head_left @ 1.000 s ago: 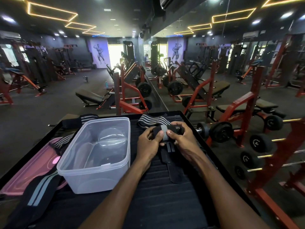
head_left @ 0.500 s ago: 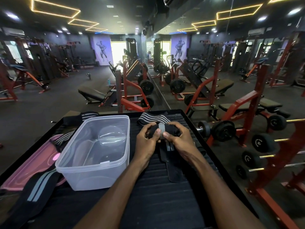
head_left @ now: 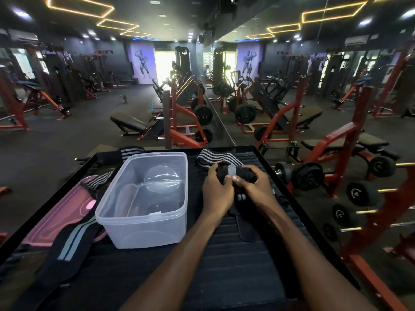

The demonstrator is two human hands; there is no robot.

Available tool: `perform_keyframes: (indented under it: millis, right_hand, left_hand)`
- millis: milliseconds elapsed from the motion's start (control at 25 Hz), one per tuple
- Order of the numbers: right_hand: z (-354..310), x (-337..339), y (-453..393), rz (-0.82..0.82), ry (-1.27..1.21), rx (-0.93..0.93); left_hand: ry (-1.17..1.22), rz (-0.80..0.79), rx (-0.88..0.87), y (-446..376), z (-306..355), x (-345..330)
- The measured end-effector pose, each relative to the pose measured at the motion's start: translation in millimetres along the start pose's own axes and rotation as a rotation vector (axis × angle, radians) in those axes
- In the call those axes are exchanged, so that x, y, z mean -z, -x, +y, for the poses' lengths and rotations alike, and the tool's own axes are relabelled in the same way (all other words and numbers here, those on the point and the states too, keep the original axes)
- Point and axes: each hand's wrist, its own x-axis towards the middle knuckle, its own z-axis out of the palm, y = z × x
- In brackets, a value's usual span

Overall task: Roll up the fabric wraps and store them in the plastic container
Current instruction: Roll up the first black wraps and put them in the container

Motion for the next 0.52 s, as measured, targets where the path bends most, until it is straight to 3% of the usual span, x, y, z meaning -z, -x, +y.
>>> perform_keyframes:
  millis: [200, 520]
  right_hand:
    - [-12, -5, 7, 0.072, -0.06, -0.057]
    - [-29, -23, 13, -0.011, 0.186, -0.203]
  left_hand:
    - [-0.157, -0.022, -0.146, 4, 18, 35]
    - [-0.307, -0.103, -0.32, -2, 45, 98]
